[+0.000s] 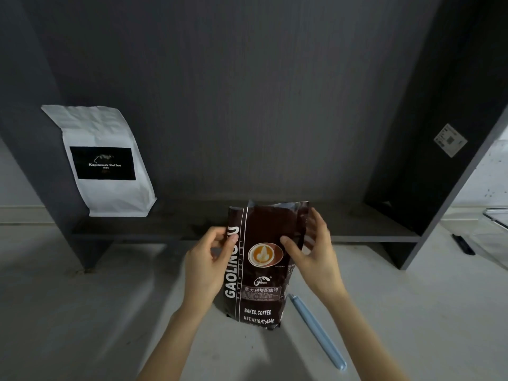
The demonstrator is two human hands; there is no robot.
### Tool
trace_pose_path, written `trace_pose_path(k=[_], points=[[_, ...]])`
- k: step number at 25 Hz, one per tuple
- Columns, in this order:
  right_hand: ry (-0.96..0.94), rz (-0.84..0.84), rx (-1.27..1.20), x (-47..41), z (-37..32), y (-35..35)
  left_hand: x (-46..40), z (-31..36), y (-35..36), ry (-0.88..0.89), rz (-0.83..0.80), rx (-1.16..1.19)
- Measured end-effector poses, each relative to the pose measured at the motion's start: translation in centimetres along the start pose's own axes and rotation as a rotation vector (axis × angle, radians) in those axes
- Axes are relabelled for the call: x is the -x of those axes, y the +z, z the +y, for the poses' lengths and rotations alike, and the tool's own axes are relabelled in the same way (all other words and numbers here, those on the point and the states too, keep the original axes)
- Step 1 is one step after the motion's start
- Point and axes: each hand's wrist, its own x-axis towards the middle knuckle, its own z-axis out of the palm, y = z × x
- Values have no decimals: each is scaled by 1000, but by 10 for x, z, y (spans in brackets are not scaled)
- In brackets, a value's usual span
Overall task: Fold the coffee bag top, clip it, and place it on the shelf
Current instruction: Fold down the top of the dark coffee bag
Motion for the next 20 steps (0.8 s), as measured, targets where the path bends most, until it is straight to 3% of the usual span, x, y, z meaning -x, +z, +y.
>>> trace_pose_path(k=[13, 20], points=[[31, 100, -80, 14, 16, 3, 3, -5, 7, -148, -62, 202], [57, 17, -244, 12, 19, 1, 2, -8, 3, -162, -128, 249]])
